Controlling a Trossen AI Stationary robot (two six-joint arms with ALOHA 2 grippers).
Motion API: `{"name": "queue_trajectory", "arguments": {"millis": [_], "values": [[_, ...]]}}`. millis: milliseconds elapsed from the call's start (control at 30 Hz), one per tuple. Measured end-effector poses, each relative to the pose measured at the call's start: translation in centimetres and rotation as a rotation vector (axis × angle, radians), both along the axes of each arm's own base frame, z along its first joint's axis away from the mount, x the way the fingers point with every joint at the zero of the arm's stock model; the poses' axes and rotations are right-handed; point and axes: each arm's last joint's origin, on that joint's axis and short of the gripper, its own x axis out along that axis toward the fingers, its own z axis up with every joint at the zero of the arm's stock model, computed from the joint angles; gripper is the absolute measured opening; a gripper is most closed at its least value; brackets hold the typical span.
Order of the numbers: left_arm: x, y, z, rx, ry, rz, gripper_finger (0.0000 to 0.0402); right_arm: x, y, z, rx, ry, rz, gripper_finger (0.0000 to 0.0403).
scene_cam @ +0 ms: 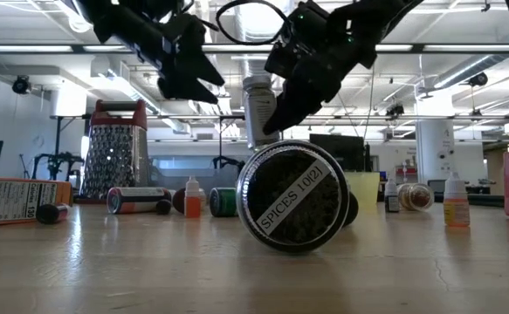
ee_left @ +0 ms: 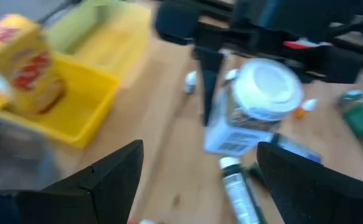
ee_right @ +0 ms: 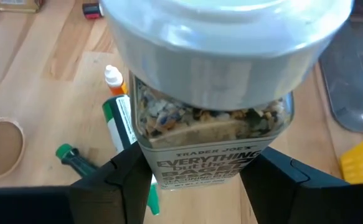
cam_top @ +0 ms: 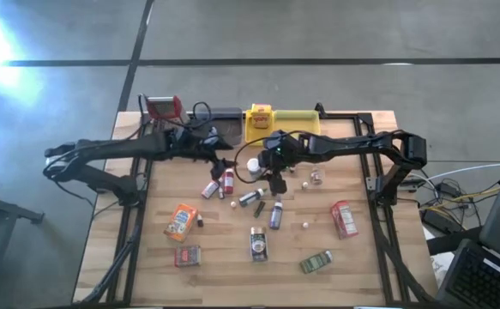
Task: Pick & Place Kitchen Items
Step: Put the seasoning bottle into the black bin
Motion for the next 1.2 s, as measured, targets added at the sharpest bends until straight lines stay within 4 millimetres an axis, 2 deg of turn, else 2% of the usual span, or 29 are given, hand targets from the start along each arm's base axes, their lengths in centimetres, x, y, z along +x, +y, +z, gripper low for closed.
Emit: {"name": "queue_trajectory", "arguments": {"millis": [533,900,1200], "values": [[3.0,0.4,0.5,0.001,-0.053,-0.187,0.0319,-0.3,0.0,-0.5,-0.022,0.033,-0.012,0.0207],[4.3,0.1,-0.2,-0.02,-0.046,-0.256,0.0319,-0.3,0.0,-0.4,-0.034,0.032,-0.002,0.0203],[5.0,-1.1,0.0,0.119,-0.035,-0.236,0.0319,0.1,-0.2,0.5,-0.038,0.006,-0.009,0.0203]]}}
